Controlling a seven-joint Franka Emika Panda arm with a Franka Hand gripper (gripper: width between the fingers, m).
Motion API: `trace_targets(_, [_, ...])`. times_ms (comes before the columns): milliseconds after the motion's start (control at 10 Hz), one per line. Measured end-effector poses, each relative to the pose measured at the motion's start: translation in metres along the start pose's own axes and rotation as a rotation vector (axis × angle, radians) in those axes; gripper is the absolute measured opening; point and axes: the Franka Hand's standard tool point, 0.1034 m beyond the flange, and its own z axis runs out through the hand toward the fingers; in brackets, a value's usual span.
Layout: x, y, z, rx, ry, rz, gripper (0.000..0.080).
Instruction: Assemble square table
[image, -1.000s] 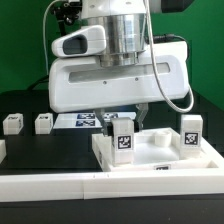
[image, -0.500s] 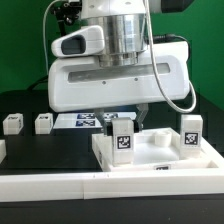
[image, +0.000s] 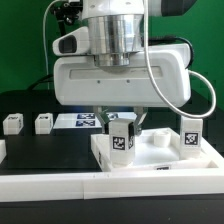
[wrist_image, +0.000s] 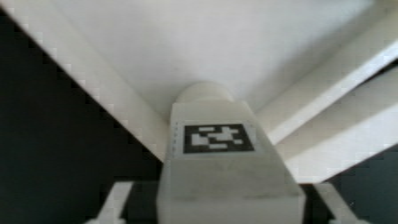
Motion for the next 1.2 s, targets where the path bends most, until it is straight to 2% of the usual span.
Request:
trace_targets(400, [0.0007, 0.0022, 0.0001, 0.021, -0.002, 0.384, 0.0291])
trace_targets(600, [0.0002, 0.0018, 0.0006, 0.021, -0.005, 0.576, 0.0291])
trace_targets(800, [-0.0012, -0.0003, 0.0007, 0.018, -0.003, 0.677, 0.0291])
trace_targets(1000, [-0.0016, -0.0003, 0.0012, 0.018, -0.004, 0.655, 0.0299])
trace_targets(1100, [-0.002, -0.0004, 0.0015, 0.015, -0.007, 0.596, 0.0479])
trace_targets(1200, [-0.0029, -0.0014, 0.001, 0.009, -0.017, 0.542, 0.061])
